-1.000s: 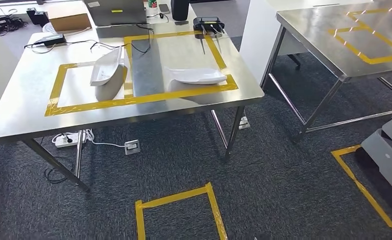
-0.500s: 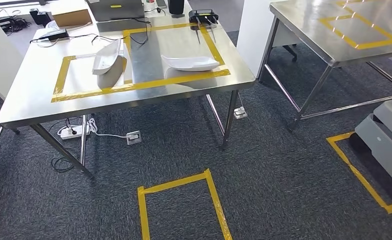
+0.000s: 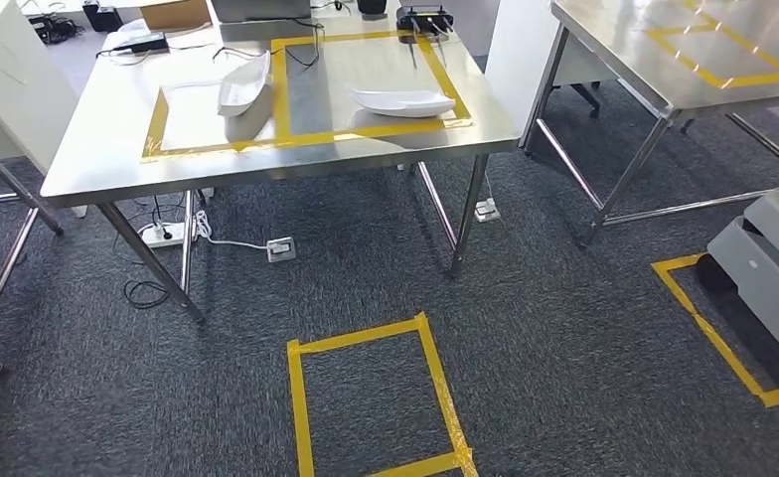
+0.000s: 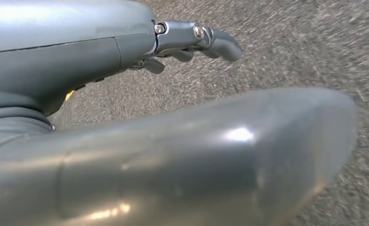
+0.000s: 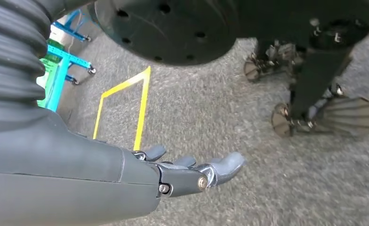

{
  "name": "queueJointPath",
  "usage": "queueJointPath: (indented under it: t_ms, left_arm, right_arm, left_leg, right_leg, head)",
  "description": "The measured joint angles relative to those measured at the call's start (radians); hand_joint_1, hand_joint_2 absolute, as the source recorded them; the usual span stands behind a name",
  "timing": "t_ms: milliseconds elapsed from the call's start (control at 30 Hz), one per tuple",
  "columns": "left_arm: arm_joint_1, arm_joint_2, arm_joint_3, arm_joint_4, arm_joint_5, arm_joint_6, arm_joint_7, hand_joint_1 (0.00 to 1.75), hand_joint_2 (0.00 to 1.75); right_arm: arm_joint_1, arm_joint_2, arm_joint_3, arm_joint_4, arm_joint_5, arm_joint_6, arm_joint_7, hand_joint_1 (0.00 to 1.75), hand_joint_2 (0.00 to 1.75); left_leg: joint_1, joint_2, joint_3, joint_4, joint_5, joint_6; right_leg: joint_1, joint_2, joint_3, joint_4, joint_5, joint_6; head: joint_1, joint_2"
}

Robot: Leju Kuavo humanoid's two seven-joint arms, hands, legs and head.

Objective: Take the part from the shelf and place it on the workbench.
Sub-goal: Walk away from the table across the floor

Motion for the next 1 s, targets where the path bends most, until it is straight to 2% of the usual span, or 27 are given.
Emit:
queueJointPath:
  t_ms: [67,100,133,167,200,233,267,300,333,367,433,467,500,533,567,600,633,667,700,733,767,800,833,867,933,967,1000]
  left_arm:
    - [0.0,0.0,0.001,0.0,-0.001,0.0,0.0,0.0,0.0]
    - [0.0,0.0,0.001,0.0,-0.002,0.0,0.0,0.0,0.0]
    - [0.001,0.0,0.001,0.0,-0.002,0.0,0.0,0.0,0.0]
    - [0.001,0.0,0.002,0.0,-0.002,0.0,0.0,0.0,0.0]
    - [0.001,0.0,0.002,0.0,-0.002,0.0,0.0,0.0,0.0]
    - [0.001,0.0,0.002,0.0,-0.002,0.0,0.0,0.0,0.0]
    - [0.001,-0.002,0.002,0.0,-0.003,0.0,0.0,0.0,0.0]
    - [0.001,-0.004,0.002,0.0,-0.005,0.0,-0.001,0.0,0.0]
    - [0.0,-0.005,0.002,0.0,-0.01,0.0,-0.001,0.0,0.0]
    - [-0.001,-0.007,0.002,0.0,-0.018,0.0,0.0,0.0,0.0]
    - [-0.001,-0.006,0.001,0.0,-0.04,0.001,0.003,0.0,0.0]
    - [0.0,-0.005,0.001,0.0,-0.05,0.002,0.005,0.0,0.0]
    - [0.0,-0.004,0.001,0.0,-0.056,0.004,0.007,0.0,0.0]
    - [0.0,-0.002,0.001,0.0,-0.059,0.006,0.009,0.0,0.0]
    - [-0.001,0.0,0.001,0.0,-0.058,0.008,0.01,0.0,0.0]
    - [-0.002,0.003,0.001,0.0,-0.054,0.009,0.01,0.0,0.0]
    - [-0.002,0.005,0.001,0.0,-0.05,0.01,0.011,0.0,0.0]
    - [-0.002,0.008,0.001,0.0,-0.045,0.012,0.012,0.0,0.0]
    - [-0.002,0.009,0.002,0.0,-0.039,0.014,0.012,0.0,0.0]
    - [-0.001,0.01,0.004,0.0,-0.031,0.018,0.012,0.0,0.0]
    - [-0.001,0.009,0.008,0.0,-0.021,0.023,0.012,0.0,0.0]
    - [0.001,0.009,0.015,0.001,-0.009,0.028,0.01,0.0,0.0]
    - [0.003,0.007,0.024,0.002,0.002,0.031,0.008,0.0,0.0]
    - [0.008,0.005,0.034,0.004,0.009,0.033,0.006,0.0,0.0]
    - [0.02,0.0,0.05,0.008,0.006,0.034,0.007,0.0,0.0]
    - [0.025,-0.003,0.054,0.01,-0.001,0.033,0.009,0.0,0.0]
    - [0.028,-0.006,0.056,0.012,-0.01,0.032,0.01,0.0,0.0]
  right_arm:
    - [0.0,0.001,0.0,0.0,0.002,0.002,-0.002,0.0,1.75]
    - [-0.001,0.001,0.0,0.0,0.002,0.003,-0.003,0.0,1.75]
    - [-0.002,0.001,0.0,0.0,0.002,0.003,-0.004,0.0,1.75]
    - [-0.002,0.001,0.0,0.0,0.002,0.003,-0.004,0.0,1.75]
    - [-0.002,0.001,0.0,0.0,0.003,0.003,-0.005,0.0,1.75]
    - [-0.002,0.001,0.0,-0.001,0.003,0.003,-0.005,0.0,1.75]
    - [-0.003,0.001,0.0,-0.002,0.004,0.002,-0.006,0.0,1.75]
    - [-0.005,0.001,0.0,-0.003,0.007,0.002,-0.006,0.0,1.75]
    - [-0.005,0.001,0.0,-0.004,0.014,0.002,-0.005,0.0,1.75]
    - [-0.006,0.001,0.002,-0.005,0.024,0.002,-0.004,0.0,1.75]
    - [-0.006,0.002,0.007,-0.005,0.041,0.003,-0.002,0.0,1.75]
    - [-0.007,0.003,0.009,-0.005,0.045,0.003,0.0,0.0,1.75]
    - [-0.007,0.004,0.01,-0.005,0.047,0.002,0.003,0.0,1.75]
    - [-0.007,0.005,0.01,-0.005,0.049,0.002,0.008,0.0,1.75]
    - [-0.007,0.005,0.011,-0.005,0.053,0.001,0.012,0.0,1.75]
    - [-0.006,0.005,0.013,-0.005,0.057,0.0,0.016,0.0,1.75]
    - [-0.005,0.005,0.015,-0.005,0.059,0.0,0.02,0.0,1.75]
    - [-0.005,0.005,0.017,-0.004,0.06,0.0,0.024,0.0,1.75]
    - [-0.004,0.005,0.019,-0.004,0.058,0.0,0.028,0.0,1.75]
    - [-0.004,0.005,0.019,-0.004,0.059,0.0,0.032,0.0,1.75]
    - [-0.003,0.005,0.019,-0.004,0.062,0.0,0.035,0.0,1.75]
    - [-0.002,0.005,0.021,-0.004,0.068,0.0,0.037,0.0,1.75]
    - [-0.001,0.004,0.023,-0.004,0.073,0.0,0.036,0.0,1.75]
    - [0.0,0.003,0.025,-0.004,0.075,0.0,0.033,0.0,1.75]
    - [0.002,0.001,0.027,-0.004,0.065,0.0,0.026,0.0,1.75]
    - [0.004,0.0,0.027,-0.004,0.06,0.0,0.026,0.0,1.75]
    - [0.005,-0.002,0.027,-0.004,0.058,0.0,0.029,0.0,1.75]
  left_leg:
    - [-0.002,0.001,-0.028,0.001,0.023,0.009]
    - [-0.003,0.002,-0.043,0.003,0.035,0.01]
    - [-0.005,0.002,-0.057,0.005,0.047,0.01]
    - [-0.006,0.001,-0.072,0.007,0.059,0.009]
    - [-0.007,0.001,-0.086,0.009,0.069,0.007]
    - [-0.007,0.0,-0.099,0.01,0.08,0.005]
    - [-0.008,0.0,-0.109,0.011,0.089,0.001]
    - [-0.008,0.001,-0.115,0.009,0.098,-0.004]
    - [-0.008,0.002,-0.117,0.007,0.107,-0.01]
    - [-0.007,0.003,-0.119,0.004,0.116,-0.017]
    - [-0.005,0.002,-0.122,-0.003,0.129,-0.029]
    - [-0.005,0.0,-0.129,0.004,0.116,-0.034]
    - [-0.005,-0.002,-0.139,0.029,0.083,-0.039]
    - [-0.004,-0.003,-0.152,0.073,0.035,-0.043]
    - [-0.004,-0.004,-0.164,0.131,-0.015,-0.047]
    - [-0.004,-0.004,-0.174,0.193,-0.051,-0.051]
    - [-0.004,-0.004,-0.176,0.24,-0.062,-0.053]
    - [-0.003,-0.004,-0.166,0.261,-0.05,-0.055]
    - [-0.003,-0.004,-0.141,0.252,-0.023,-0.056]
    - [-0.002,-0.004,-0.101,0.211,0.004,-0.056]
    - [-0.002,-0.004,-0.05,0.146,0.011,-0.056]
    - [-0.004,-0.005,-0.003,0.079,0.003,-0.052]
    - [-0.005,-0.006,0.028,0.027,-0.012,-0.046]
    - [-0.008,-0.006,0.041,-0.003,-0.026,-0.039]
    - [-0.01,-0.005,0.031,-0.011,-0.021,-0.019]
    - [-0.009,-0.003,0.023,-0.012,-0.013,-0.009]
    - [-0.008,-0.001,0.015,-0.012,-0.003,0.001]
  right_leg:
    - [-0.001,0.003,-0.033,0.124,-0.105,0.003]
    - [-0.001,0.003,-0.044,0.185,-0.138,0.003]
    - [0.0,0.004,-0.041,0.225,-0.145,0.001]
    - [0.002,0.004,-0.021,0.229,-0.13,-0.002]
    - [0.004,0.005,0.018,0.196,-0.103,-0.007]
    - [0.007,0.007,0.071,0.136,-0.08,-0.014]
    - [0.011,0.008,0.129,0.056,-0.074,-0.023]
    - [0.015,0.009,0.174,-0.01,-0.079,-0.029]
    - [0.019,0.01,0.203,-0.057,-0.087,-0.035]
    - [0.023,0.011,0.213,-0.082,-0.094,-0.038]
    - [0.022,0.008,0.201,-0.093,-0.076,-0.047]
    - [0.019,0.006,0.193,-0.099,-0.063,-0.054]
    - [0.016,0.003,0.183,-0.105,-0.05,-0.06]
    - [0.014,0.001,0.172,-0.107,-0.038,-0.064]
    - [0.014,0.001,0.159,-0.106,-0.028,-0.067]
    - [0.015,0.0,0.144,-0.103,-0.019,-0.068]
    - [0.015,0.0,0.129,-0.099,-0.01,-0.067]
    - [0.014,-0.001,0.113,-0.094,-0.001,-0.065]
    - [0.014,-0.002,0.097,-0.088,0.008,-0.063]
    - [0.013,-0.003,0.081,-0.08,0.017,-0.059]
    - [0.013,-0.003,0.066,-0.072,0.023,-0.054]
    - [0.014,-0.003,0.054,-0.064,0.029,-0.049]
    - [0.015,-0.003,0.046,-0.058,0.036,-0.043]
    - [0.016,-0.003,0.041,-0.056,0.043,-0.038]
    - [0.014,-0.003,0.036,-0.055,0.054,-0.028]
    - [0.012,-0.001,0.031,-0.046,0.041,-0.022]
    - [0.01,0.001,0.022,-0.021,0.01,-0.016]
  head:
    - [0.001,0.0]
    - [0.001,0.0]
    - [0.001,0.0]
    - [0.001,0.0]
    - [0.002,0.0]
    - [0.002,0.0]
    - [0.002,0.0]
    - [0.003,0.0]
    - [0.003,0.0]
    - [0.004,0.0]
    - [0.004,0.0]
    - [0.003,0.0]
    - [0.002,0.0]
    - [0.001,0.0]
    - [0.0,0.0]
    - [0.0,0.0]
    - [0.0,0.0]
    - [0.0,0.0]
    - [0.0,0.0]
    - [0.0,0.0]
    - [0.0,0.0]
    - [0.001,0.0]
    - [0.001,0.0]
    - [0.001,0.0]
    - [0.001,0.0]
    - [0.002,0.0]
    - [0.002,0.0]
